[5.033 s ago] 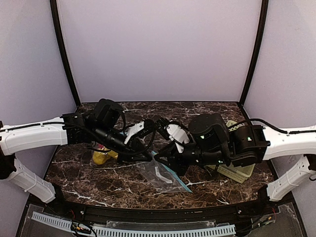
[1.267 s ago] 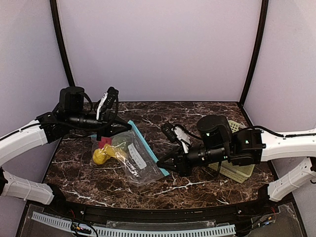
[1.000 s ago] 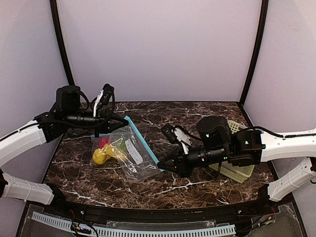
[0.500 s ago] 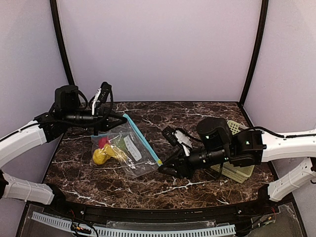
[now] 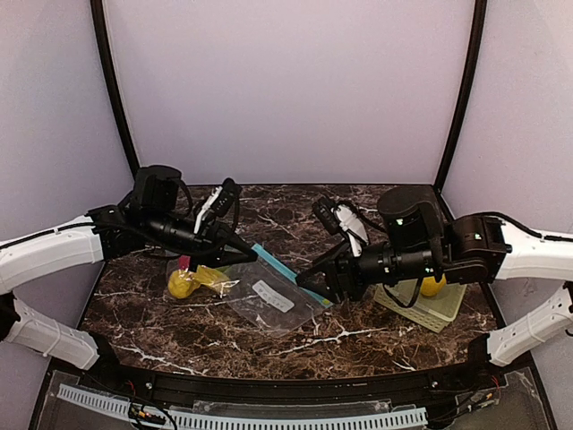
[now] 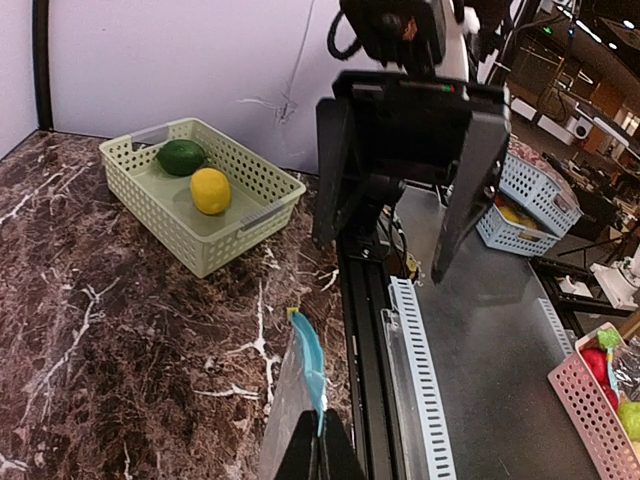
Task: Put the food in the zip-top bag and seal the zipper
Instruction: Unzip the zipper food storage bag at the corner of the board.
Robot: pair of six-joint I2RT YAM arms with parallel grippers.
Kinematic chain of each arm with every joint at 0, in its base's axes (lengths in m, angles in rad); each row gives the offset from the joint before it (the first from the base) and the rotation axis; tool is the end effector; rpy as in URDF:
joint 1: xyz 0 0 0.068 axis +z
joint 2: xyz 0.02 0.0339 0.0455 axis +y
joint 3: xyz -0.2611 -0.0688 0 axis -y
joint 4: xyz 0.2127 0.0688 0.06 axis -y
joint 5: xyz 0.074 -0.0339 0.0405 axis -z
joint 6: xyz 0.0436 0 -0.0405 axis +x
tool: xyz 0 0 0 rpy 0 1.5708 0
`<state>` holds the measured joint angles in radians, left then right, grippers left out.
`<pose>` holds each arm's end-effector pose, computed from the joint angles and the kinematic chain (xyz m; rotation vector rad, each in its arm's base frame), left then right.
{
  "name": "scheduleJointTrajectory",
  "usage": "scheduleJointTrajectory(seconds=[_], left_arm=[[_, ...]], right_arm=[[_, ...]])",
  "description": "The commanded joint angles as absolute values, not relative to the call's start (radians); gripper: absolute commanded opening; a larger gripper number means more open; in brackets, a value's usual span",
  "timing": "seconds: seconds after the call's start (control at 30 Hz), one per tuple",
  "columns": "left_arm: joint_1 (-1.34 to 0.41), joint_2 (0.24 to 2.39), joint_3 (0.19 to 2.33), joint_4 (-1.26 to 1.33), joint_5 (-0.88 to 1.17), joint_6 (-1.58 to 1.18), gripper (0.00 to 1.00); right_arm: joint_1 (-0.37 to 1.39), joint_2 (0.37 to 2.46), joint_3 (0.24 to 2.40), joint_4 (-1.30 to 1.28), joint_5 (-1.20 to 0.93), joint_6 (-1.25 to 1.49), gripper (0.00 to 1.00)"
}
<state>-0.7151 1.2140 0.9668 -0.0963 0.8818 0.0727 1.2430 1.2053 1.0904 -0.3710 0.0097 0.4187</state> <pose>0.1633 -0.1864 0.3300 1.3016 1.4998 -1.2628 0.0805 0.2355 0.3377 -0.8822 2.0341 0.9797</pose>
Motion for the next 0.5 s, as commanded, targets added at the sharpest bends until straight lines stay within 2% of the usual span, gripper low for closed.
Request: scheduleJointTrajectory(seconds=[0.0, 0.2, 0.47], left_arm=[[-0.756, 1.242, 0.997, -0.164, 0.910, 0.120, 0.01], [-0.788, 1.252, 0.997, -0.171, 0.934, 0.126, 0.01], [-0.796, 1.260, 0.999, -0.171, 0.952, 0.125, 0.01]], right_arm=[[1.234, 1.209, 1.133, -0.390, 0.045, 0.379, 0.55], [1.217, 1.236, 1.136, -0.383, 0.012, 0.366, 0.40], [1.212, 1.291, 1.143, -0.376, -0.060, 0.342, 0.32]])
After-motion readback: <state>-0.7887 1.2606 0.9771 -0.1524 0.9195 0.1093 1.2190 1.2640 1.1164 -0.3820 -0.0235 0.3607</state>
